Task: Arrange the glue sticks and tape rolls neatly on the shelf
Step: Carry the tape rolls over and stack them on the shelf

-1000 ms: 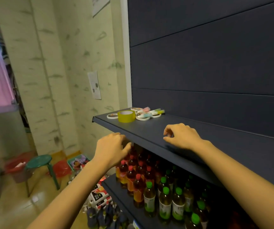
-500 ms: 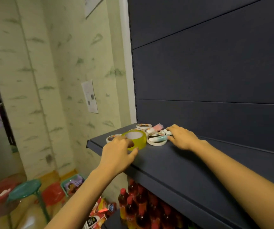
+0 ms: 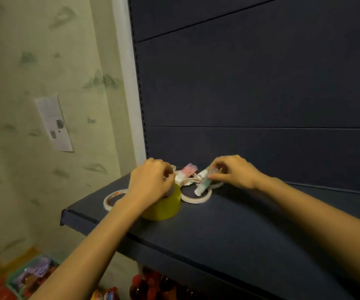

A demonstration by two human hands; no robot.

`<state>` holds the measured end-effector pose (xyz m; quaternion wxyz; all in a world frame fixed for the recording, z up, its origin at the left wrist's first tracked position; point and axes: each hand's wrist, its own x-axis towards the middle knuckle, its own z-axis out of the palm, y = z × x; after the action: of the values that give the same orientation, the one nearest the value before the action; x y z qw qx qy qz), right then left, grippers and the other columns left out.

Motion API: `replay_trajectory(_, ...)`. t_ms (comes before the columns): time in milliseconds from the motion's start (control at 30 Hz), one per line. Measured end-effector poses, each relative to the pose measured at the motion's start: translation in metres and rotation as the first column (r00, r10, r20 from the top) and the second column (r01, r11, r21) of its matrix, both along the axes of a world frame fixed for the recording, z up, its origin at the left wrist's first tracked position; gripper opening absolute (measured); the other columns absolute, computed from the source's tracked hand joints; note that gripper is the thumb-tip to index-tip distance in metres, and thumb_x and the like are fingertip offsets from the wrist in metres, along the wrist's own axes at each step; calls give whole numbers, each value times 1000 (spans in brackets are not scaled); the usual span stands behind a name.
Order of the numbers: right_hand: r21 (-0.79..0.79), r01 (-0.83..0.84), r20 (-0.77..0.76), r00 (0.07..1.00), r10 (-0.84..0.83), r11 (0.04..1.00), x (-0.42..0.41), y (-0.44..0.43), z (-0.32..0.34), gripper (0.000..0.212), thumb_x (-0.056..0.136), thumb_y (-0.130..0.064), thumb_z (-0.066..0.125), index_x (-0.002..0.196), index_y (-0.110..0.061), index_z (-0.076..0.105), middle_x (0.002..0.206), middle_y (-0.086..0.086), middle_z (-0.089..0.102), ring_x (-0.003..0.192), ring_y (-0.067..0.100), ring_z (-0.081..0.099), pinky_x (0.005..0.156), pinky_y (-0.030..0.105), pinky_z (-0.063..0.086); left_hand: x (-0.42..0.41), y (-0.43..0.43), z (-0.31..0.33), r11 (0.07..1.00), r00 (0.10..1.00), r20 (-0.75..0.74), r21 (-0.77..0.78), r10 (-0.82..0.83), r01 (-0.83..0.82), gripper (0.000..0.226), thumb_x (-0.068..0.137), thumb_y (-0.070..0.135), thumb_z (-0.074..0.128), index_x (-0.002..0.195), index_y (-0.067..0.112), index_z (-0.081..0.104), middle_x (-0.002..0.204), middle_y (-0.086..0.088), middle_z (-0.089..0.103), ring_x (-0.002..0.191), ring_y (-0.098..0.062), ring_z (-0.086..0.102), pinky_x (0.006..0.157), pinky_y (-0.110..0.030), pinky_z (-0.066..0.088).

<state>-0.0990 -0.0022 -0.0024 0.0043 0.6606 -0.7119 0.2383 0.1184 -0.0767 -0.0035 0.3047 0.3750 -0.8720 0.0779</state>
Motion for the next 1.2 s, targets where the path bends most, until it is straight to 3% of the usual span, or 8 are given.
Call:
replay_trajectory(100,-168,69,105,993,-52,983,2,13,11,25,82,-42,67,94,-21,64,91,-3,64,81,16,60,77,40,54,-15,-27,4,995,998,20,83,-54,52,19,90,29,52,96,21,69,98,1,70,91,-21,62,66,-30,45)
replay_trajectory(267,-303,228,162,969,-186,925,12,35,19,20,85,-39,64,95,-22,67,93,-5,63,79,10,58,79,39,53,-42,-55,1,985,965,256,172,-52,7,26,86,38,56,86,14,66,90,-6,68,82,-25,62,68,-32,45)
replay_trajectory(367,-317,309,162,949,-270,897,20,48,16,20,86,-40,63,94,-23,67,91,-8,62,78,9,56,78,38,52,-55,-67,-2,986,926,376,167,-40,-26,35,79,47,64,92,15,60,96,-4,65,89,-25,60,69,-31,42)
replay_trajectory(500,-318,414,135,910,-392,853,26,66,10,19,86,-43,61,92,-25,66,88,-12,60,76,7,55,74,34,49,-66,-80,-1,947,878,464,320,-121,-38,51,71,51,71,106,16,56,106,-4,61,103,-26,59,75,-33,41)
replay_trajectory(600,-312,477,137,878,-458,822,27,80,6,19,86,-43,61,91,-26,65,89,-11,61,77,8,57,72,32,48,-71,-81,-2,961,892,425,275,-157,38,28,78,40,65,80,17,51,97,-5,59,87,-25,55,71,-31,39)
replay_trajectory(667,-316,512,136,858,-496,799,27,91,4,19,86,-44,60,92,-26,65,90,-11,61,78,8,57,72,32,49,-73,-74,1,976,929,330,192,-167,107,30,83,35,59,63,17,45,83,-5,58,74,-24,50,67,-31,37)
replay_trajectory(833,-315,580,117,809,-576,751,24,126,4,21,88,-43,59,95,-24,64,94,-8,61,81,11,58,74,35,52,-83,-39,26,961,936,218,79,-275,264,26,78,36,66,65,14,59,65,-2,58,67,-24,56,58,-27,37)
replay_trajectory(1200,-313,746,88,639,-764,588,3,292,3,16,89,-40,57,95,-26,64,93,-11,57,80,10,59,79,39,52,-157,116,34,820,797,204,221,-568,528,39,80,38,66,51,17,51,55,2,50,57,-17,47,58,-27,35)
